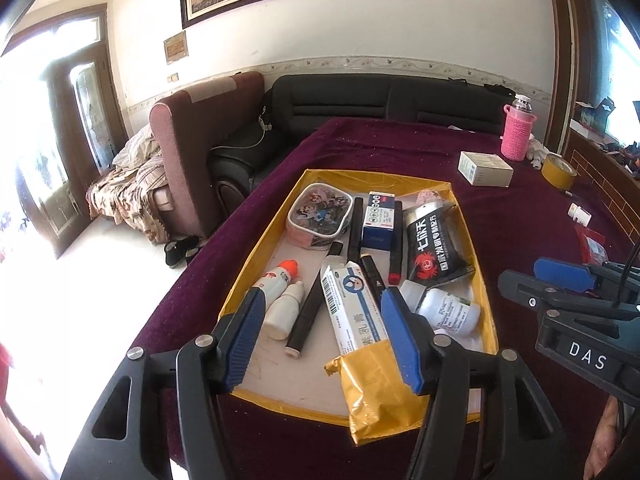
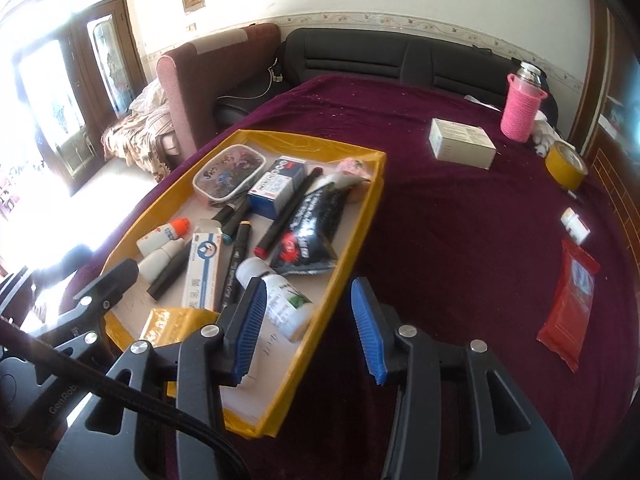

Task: Organize objects

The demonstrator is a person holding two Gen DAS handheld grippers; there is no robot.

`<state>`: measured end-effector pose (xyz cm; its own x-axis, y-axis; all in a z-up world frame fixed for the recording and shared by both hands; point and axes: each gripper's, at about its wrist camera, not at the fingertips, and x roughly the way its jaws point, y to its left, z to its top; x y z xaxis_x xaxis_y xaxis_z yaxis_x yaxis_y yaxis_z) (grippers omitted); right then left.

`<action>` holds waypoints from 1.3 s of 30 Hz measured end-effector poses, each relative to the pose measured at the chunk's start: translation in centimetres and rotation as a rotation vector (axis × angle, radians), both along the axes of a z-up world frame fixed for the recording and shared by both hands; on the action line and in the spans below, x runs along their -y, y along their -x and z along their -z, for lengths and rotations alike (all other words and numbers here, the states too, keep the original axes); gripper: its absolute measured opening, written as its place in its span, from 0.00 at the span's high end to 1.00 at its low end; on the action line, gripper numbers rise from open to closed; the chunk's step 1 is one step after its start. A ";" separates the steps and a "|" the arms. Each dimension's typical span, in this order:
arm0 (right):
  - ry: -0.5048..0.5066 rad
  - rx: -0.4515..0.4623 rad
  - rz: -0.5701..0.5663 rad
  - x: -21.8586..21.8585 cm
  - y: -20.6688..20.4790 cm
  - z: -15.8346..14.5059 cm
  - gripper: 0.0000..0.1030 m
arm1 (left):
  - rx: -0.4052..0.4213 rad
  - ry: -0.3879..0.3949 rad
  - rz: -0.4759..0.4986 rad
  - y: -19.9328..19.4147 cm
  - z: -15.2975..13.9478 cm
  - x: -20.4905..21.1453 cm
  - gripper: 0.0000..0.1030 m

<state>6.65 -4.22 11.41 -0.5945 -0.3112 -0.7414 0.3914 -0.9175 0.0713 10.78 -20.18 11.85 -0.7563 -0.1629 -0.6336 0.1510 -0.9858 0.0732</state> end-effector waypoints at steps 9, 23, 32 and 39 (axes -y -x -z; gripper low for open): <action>0.010 -0.057 0.053 -5.2 -1.5 -0.4 0.59 | -0.210 0.101 -0.081 -3.1 -3.8 -3.9 0.05; 0.001 -0.209 0.045 -7.1 -4.6 -1.2 0.47 | -0.224 0.022 -0.077 -4.4 -4.9 -5.7 0.01; -0.030 -0.222 0.062 -6.9 -5.2 -0.7 0.44 | -0.188 0.062 -0.102 -4.7 -4.1 -6.1 0.01; -0.061 -0.212 0.055 -5.7 -5.4 -0.1 0.42 | -0.156 0.011 -0.098 -4.5 -3.4 -5.1 0.01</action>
